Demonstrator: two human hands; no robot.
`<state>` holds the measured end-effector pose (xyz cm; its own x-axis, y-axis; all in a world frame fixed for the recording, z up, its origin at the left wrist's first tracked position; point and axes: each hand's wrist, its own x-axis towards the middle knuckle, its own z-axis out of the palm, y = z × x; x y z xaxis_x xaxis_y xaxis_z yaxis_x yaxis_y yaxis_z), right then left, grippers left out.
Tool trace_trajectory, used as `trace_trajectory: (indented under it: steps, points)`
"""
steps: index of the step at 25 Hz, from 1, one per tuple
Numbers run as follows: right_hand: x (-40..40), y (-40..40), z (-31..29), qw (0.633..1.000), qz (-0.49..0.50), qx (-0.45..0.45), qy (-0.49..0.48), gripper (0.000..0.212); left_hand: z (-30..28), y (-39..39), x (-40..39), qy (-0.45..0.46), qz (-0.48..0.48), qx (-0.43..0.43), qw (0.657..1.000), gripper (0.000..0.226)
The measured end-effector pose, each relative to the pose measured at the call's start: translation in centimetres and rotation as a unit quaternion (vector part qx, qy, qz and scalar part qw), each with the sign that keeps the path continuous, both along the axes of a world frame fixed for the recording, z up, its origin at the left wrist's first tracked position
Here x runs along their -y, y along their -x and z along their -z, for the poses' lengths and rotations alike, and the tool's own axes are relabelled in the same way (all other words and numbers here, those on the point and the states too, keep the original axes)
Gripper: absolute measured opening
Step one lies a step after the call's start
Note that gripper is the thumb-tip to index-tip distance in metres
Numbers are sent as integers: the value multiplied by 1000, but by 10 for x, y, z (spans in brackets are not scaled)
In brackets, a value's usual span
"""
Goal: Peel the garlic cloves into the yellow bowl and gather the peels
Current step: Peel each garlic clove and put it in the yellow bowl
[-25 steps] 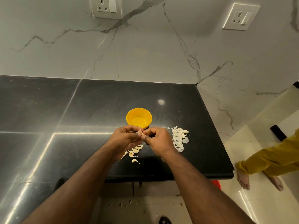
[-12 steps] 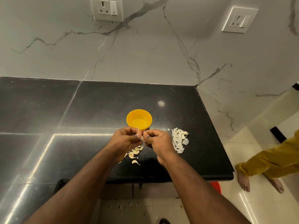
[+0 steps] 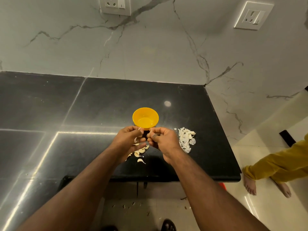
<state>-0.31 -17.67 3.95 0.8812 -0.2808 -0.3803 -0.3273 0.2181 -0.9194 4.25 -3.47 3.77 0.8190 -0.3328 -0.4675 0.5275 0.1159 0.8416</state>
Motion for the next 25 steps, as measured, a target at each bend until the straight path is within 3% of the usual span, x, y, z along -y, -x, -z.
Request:
trace_trajectory:
  steps: [5,10,17,21,25]
  points:
    - [-3,-1,5,997,-23,-4,67,10,6,2,-5,-16,47,45,998,16]
    - [-5,-3,3,999,-23,-1,28,11,5,-2,-9,-23,47,45,998,10]
    - [-12,-10,4,996,-41,-33,73,14,10,-4,-8,-109,49,74,990,16]
    - [-14,-6,5,996,-65,-33,48,11,11,-3,-12,-156,60,84,982,14]
    - [-16,-5,8,998,-54,-22,28,10,9,-5,-17,-128,83,50,987,16]
